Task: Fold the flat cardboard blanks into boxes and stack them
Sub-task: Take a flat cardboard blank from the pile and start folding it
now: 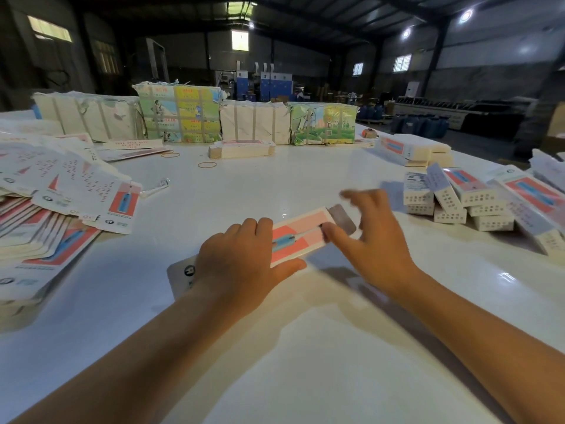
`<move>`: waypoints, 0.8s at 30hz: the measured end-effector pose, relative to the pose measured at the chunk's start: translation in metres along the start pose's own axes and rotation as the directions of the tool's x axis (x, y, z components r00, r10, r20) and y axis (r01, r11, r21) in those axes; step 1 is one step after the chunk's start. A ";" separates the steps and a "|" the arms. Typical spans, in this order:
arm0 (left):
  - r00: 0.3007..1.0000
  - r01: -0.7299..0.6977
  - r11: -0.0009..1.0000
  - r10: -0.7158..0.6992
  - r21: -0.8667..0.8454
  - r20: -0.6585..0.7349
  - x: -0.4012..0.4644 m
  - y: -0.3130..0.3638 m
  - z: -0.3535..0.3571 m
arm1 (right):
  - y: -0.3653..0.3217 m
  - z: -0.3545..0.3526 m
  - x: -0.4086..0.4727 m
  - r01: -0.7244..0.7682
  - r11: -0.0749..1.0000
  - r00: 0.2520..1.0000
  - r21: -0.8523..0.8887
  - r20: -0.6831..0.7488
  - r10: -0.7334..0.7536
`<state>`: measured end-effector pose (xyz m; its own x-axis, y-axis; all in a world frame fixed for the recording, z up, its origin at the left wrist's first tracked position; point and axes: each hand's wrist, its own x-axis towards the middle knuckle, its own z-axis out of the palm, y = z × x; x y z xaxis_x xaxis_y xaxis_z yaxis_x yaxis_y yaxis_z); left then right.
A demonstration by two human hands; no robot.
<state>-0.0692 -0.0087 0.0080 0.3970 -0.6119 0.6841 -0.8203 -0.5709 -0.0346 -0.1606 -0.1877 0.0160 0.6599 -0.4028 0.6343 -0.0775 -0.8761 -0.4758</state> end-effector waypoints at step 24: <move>0.998 0.024 0.999 -0.026 -0.025 -0.054 -0.003 0.005 0.000 | -0.009 0.009 -0.002 -0.319 0.563 0.948 0.763 0.243 0.208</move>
<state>-0.0743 -0.0099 0.0060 0.3952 -0.5669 0.7228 -0.8204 -0.5718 0.0002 -0.1541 -0.1762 0.0138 0.7904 -0.4997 0.3542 0.3161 -0.1626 -0.9347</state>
